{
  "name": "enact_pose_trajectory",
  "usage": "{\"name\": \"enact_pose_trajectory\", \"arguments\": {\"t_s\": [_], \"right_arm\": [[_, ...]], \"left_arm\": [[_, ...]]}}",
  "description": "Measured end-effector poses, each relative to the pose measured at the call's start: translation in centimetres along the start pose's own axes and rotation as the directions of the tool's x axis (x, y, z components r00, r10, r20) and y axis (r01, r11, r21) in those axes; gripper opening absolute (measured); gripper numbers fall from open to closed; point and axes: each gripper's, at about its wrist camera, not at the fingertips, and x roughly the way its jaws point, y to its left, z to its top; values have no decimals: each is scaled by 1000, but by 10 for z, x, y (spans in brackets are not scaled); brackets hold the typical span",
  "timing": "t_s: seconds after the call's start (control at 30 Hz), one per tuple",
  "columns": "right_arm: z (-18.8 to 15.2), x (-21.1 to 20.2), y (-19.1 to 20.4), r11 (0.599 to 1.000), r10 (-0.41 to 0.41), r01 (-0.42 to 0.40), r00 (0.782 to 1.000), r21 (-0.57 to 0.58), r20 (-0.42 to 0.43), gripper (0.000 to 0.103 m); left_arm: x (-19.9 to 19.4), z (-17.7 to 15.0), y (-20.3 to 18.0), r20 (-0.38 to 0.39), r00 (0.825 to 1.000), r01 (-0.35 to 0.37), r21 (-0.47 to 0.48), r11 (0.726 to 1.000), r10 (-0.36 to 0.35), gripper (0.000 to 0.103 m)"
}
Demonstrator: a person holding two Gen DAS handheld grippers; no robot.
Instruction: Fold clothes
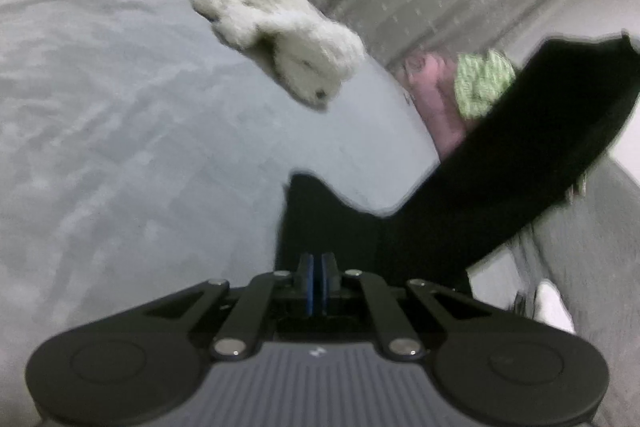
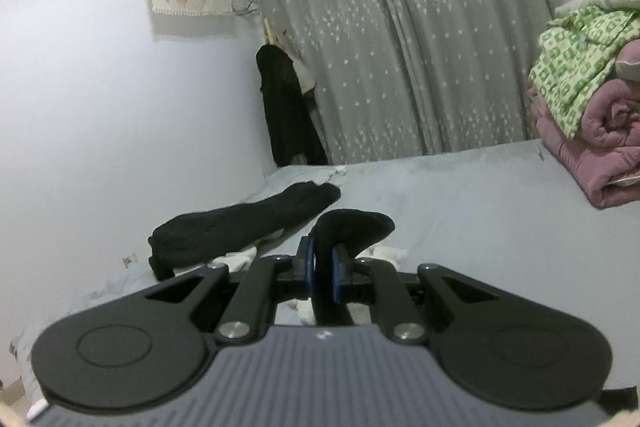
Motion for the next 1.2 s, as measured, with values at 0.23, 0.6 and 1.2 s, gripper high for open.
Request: {"name": "enact_pose_trajectory", "arguments": {"t_s": [0.23,0.6,1.2], "right_arm": [[-18,-13,-57,995,-70,71,997,76,-8,10],[-73,-51,-144,965,-135,145,989,216,-61,10],[-186,-97,-213,882,-246,332,929,334,-276,12]], "left_arm": [[7,-5,-12,-117,991,-56,106,993,68,2],[1,3,12,-315,946,-55,84,995,79,10],[9,-1,-7,-182,955,-202,183,962,235,11]]}}
